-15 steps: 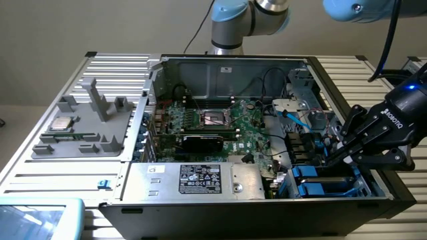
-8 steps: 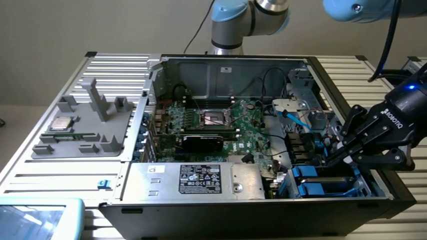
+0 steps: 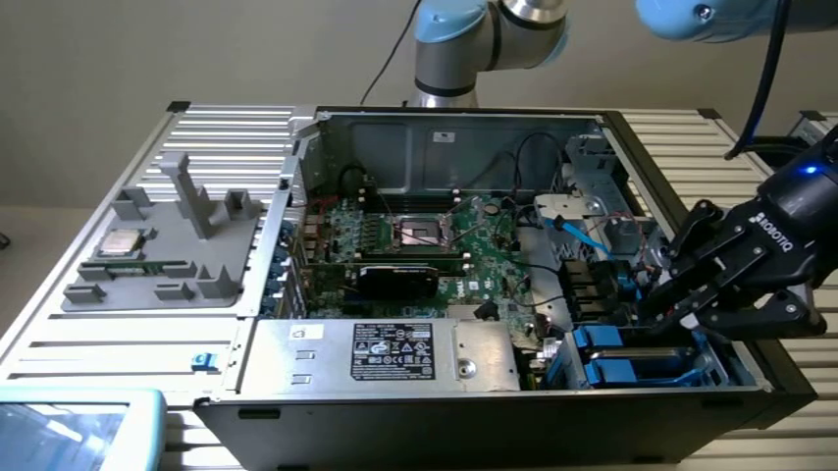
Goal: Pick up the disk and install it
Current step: 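Insert the first disk wire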
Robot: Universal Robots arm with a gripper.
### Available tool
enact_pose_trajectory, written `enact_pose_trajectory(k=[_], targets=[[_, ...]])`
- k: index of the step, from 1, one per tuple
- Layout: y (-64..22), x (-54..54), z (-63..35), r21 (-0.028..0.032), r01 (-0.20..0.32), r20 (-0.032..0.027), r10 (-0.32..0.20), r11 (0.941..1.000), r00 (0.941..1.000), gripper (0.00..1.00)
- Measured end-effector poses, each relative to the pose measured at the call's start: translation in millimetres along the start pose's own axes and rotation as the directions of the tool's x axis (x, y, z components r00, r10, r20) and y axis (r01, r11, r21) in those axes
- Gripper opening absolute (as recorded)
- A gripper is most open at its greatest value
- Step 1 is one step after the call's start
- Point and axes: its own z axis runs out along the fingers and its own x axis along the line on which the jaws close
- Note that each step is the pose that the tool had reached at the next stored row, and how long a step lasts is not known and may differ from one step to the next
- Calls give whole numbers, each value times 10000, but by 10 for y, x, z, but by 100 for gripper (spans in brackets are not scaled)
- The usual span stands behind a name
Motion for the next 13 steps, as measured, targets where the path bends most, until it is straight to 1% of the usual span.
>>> enact_pose_trajectory(k=[3, 4, 6, 7, 9, 10, 11, 13], targets=[[-62, -18, -113, 5, -3, -2, 3, 10000, 10000, 48], [-83, -25, -152, 7, -4, -1, 4, 10000, 10000, 48], [-120, -37, -219, 10, -3, -3, 3, 10000, 10000, 59], [-138, -42, -253, 11, -3, 1, 3, 10000, 10000, 59], [-160, -48, -293, 10, -7, 7, 7, 10000, 10000, 71], [-163, -49, -299, 11, -7, 8, 7, 10000, 10000, 71], [-169, -51, -308, 10, -11, 13, 11, 10000, 10000, 78], [-177, -53, -324, 9, -15, 21, 15, 10000, 10000, 78]])
